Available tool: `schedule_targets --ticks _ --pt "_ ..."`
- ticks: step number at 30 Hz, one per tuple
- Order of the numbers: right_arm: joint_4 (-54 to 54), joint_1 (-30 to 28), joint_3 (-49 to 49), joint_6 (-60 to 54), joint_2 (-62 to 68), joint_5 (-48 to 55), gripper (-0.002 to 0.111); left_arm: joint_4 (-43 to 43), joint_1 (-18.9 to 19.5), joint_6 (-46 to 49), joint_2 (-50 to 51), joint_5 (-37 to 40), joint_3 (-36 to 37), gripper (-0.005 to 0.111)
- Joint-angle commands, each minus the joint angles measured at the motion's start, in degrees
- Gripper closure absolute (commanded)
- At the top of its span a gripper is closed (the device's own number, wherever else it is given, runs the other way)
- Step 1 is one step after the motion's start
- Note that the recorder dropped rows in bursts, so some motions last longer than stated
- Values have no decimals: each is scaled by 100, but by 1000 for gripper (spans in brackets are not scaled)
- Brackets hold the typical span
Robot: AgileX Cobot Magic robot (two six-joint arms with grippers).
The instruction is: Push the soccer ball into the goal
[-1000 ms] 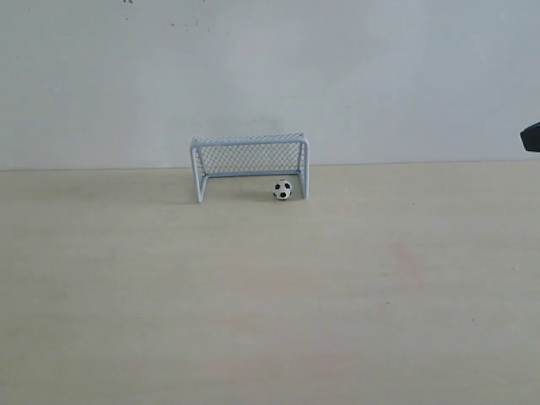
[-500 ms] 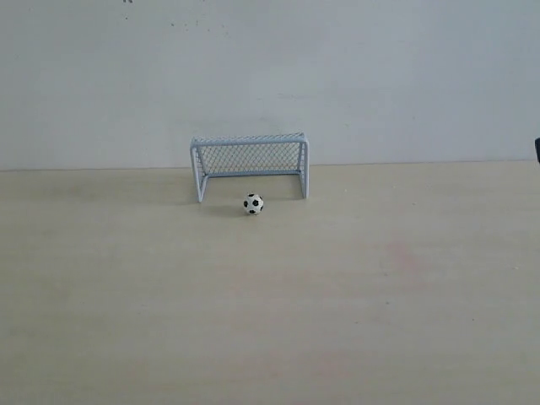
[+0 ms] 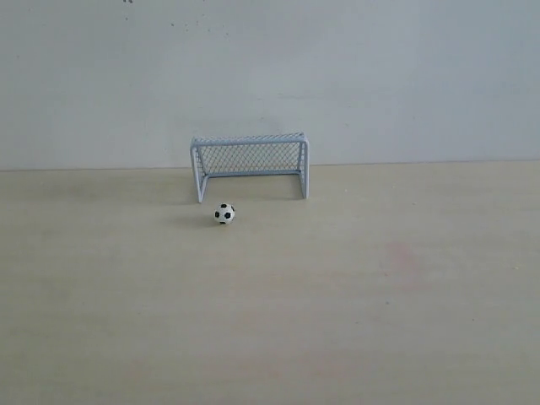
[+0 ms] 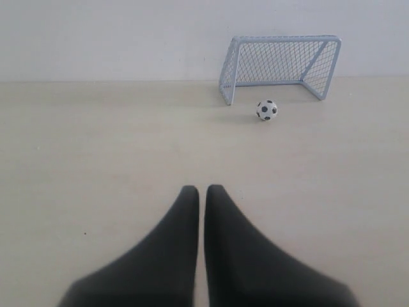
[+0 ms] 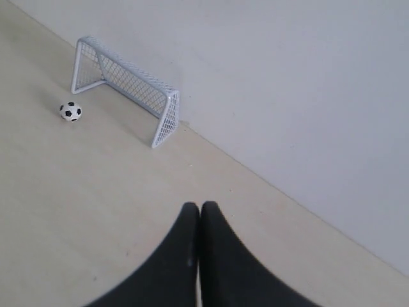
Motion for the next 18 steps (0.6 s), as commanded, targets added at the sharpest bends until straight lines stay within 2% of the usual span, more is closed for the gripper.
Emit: schedule_targets --ticks 1,4,9,13,18 --pt "13 -1 24 999 -486 -211 108 -25 2 27 -21 2 22 102" --pt "2 76 36 1899 -910 -511 108 -25 2 27 -21 2 22 102" --pt "19 688 456 2200 -1554 -1660 108 -25 2 27 -21 2 22 102" --pt "47 1187 1209 2682 -2198 -2566 108 -25 2 27 -21 2 22 102" --pt "64 1409 2284 3298 -3152 -3302 108 -25 2 27 -21 2 22 102"
